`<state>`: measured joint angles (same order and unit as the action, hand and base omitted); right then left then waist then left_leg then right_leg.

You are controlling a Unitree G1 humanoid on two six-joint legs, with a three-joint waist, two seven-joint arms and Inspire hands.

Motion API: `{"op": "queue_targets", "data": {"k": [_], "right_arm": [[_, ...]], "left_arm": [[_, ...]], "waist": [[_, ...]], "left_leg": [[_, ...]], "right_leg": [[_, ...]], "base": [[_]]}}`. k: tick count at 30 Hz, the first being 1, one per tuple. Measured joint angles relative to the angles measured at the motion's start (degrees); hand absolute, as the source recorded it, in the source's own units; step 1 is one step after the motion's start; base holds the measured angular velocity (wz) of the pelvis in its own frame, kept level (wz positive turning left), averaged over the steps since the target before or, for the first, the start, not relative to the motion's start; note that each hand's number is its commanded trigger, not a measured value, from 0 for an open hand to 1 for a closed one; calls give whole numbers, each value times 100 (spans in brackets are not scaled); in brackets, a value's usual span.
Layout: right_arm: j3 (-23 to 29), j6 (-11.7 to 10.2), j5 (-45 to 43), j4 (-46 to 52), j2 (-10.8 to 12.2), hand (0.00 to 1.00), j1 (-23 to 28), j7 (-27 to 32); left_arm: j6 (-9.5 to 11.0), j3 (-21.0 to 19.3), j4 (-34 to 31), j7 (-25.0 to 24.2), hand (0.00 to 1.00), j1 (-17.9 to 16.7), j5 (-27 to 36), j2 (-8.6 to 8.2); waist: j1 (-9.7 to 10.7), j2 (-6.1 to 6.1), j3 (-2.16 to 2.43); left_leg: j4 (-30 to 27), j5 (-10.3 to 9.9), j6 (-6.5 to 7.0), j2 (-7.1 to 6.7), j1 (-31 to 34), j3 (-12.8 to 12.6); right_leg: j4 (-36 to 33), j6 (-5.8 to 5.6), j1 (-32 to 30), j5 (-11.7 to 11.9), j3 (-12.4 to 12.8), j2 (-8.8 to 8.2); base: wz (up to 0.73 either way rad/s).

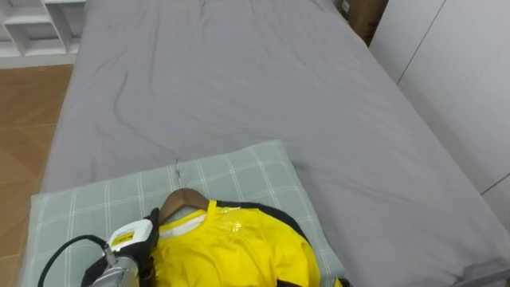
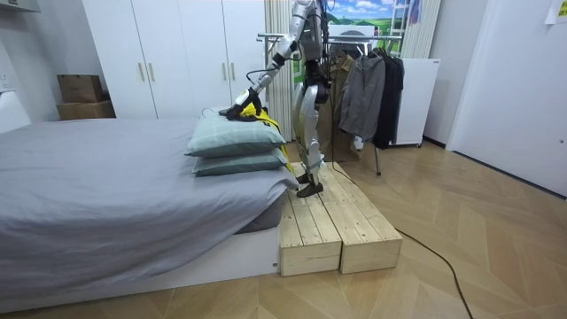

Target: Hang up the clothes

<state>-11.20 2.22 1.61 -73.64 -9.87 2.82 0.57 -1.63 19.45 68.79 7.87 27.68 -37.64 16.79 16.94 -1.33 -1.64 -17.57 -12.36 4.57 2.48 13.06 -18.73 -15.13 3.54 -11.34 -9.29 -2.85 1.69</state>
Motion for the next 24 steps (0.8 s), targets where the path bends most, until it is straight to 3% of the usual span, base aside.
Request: {"op": "queue_targets", "data": {"k": [9,24], "right_arm": [[-1,36,-9,10,-6,0,-77,-18],[7,140,-243,33,-6,0,-76,6]], "left_arm": [[-102,-160,334,-478,0,273,338,26],[-109,-366,364,-761,0,282,1003,86]], "waist": [[-36,-25,13],[-152,-104,64]], "left_leg": [[183,57,-38,-26,-91,-149],[176,63,-43,-28,-185,-219]], "right_leg": [[66,1,5,-2,106,11],[160,2,114,-2,101,4]], "base": [[-6],[0]]}}
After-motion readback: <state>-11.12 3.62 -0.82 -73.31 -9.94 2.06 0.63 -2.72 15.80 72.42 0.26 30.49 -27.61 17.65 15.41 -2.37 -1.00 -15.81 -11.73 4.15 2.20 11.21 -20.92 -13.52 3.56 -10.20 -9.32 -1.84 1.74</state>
